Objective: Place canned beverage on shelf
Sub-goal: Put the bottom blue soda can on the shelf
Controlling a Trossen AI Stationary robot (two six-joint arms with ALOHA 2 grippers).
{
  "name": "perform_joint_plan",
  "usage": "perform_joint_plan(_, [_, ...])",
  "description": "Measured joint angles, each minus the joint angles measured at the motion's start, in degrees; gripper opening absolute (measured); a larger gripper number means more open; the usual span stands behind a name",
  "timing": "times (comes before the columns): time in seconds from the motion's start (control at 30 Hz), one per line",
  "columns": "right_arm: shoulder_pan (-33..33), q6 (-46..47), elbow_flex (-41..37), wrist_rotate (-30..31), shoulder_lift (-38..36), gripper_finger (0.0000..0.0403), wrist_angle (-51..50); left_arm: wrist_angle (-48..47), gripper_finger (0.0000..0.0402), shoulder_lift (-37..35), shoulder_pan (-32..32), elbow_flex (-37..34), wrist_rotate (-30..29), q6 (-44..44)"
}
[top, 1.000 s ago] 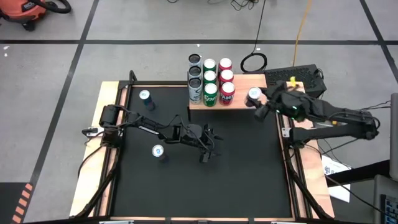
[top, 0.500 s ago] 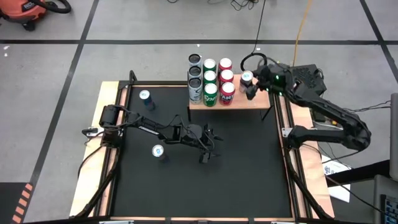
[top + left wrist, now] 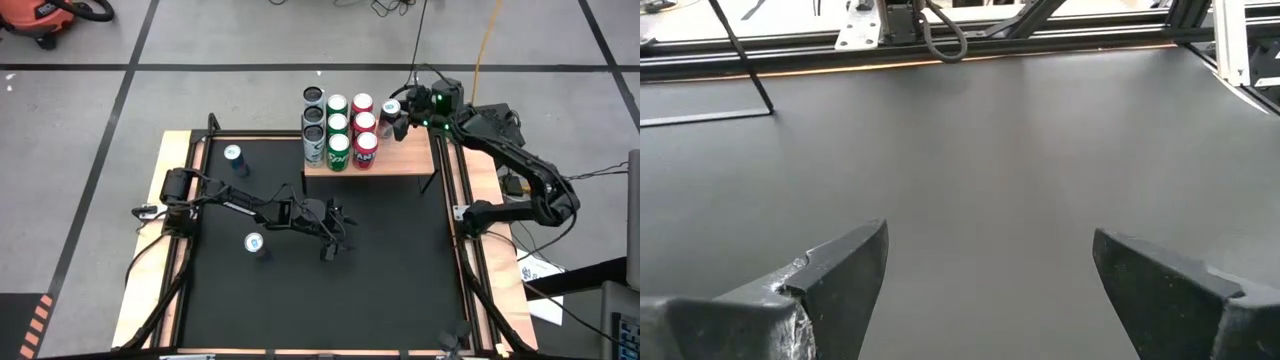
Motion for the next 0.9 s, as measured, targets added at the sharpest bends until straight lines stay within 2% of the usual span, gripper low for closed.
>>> perform_joint_plan(0.33, [-0.56, -2.32, 6.92, -1.97, 5.23, 0.0229, -6.39, -0.99, 0.0354, 0.04, 1.03, -0.02, -0.29, -0.28])
perform_joint_plan(0.47, [-0.56, -2.31, 6.95, -1.94, 4.76, 0.0231, -7.05, -0.94, 0.0354, 0.04, 1.01, -0.02, -3.92, -1.64])
perform_joint_plan(0.77, [-0.54, -2.20, 6.85, -1.84, 2.61, 0.0294, -6.99, -0.92, 0.0354, 0.04, 1.04, -0.02, -6.59, -2.85])
perform_joint_plan(0.9, [-0.54, -2.18, 6.82, -1.77, 2.81, 0.0304, -7.10, -0.97, 0.0354, 0.04, 1.08, -0.02, -7.49, -3.26])
